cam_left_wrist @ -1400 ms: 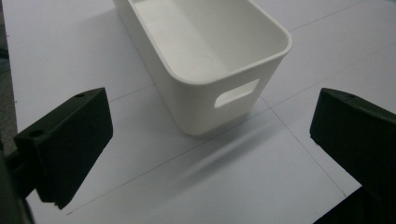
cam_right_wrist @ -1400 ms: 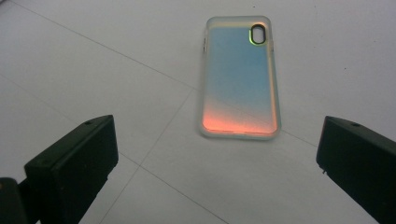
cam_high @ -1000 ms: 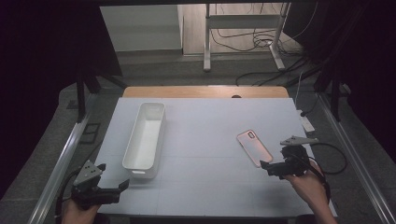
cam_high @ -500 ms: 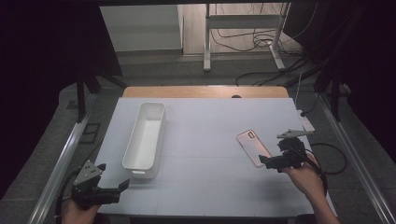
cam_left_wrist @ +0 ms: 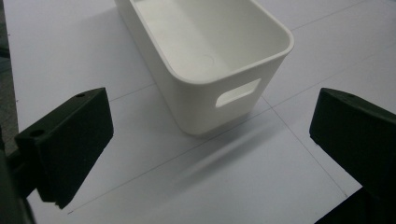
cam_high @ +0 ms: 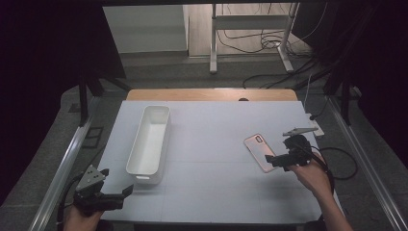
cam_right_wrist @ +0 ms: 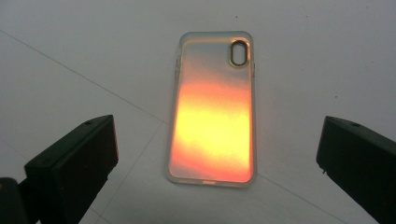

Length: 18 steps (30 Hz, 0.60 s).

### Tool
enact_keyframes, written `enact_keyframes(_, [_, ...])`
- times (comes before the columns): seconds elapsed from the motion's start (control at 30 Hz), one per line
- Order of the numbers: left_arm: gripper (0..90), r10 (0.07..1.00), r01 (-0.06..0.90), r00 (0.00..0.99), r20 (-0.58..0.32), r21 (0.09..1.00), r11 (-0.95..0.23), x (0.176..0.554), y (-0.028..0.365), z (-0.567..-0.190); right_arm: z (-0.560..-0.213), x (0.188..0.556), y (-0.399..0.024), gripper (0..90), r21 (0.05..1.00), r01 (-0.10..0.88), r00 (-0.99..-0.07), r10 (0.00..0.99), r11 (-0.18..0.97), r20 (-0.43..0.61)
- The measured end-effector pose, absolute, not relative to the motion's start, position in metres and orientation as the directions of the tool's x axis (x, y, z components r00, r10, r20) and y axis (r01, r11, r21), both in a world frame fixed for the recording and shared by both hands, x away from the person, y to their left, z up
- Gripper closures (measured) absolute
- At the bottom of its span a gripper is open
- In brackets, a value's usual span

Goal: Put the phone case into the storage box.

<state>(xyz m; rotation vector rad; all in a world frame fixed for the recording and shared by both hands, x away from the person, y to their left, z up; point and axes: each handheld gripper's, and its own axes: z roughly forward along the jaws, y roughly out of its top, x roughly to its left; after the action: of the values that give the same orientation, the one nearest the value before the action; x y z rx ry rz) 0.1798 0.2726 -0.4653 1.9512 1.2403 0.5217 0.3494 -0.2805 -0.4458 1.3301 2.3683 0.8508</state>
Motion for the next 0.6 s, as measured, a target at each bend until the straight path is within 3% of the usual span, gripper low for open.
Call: enact_keyframes(0.6, [0.5,0.892,0.585,0.449,-0.048,0.77,-0.253,0.18,0.272,-0.465,-0.447,0.37,-0.277,0.0,0.622,0.667,-0.531,0.848,0.41,0.01])
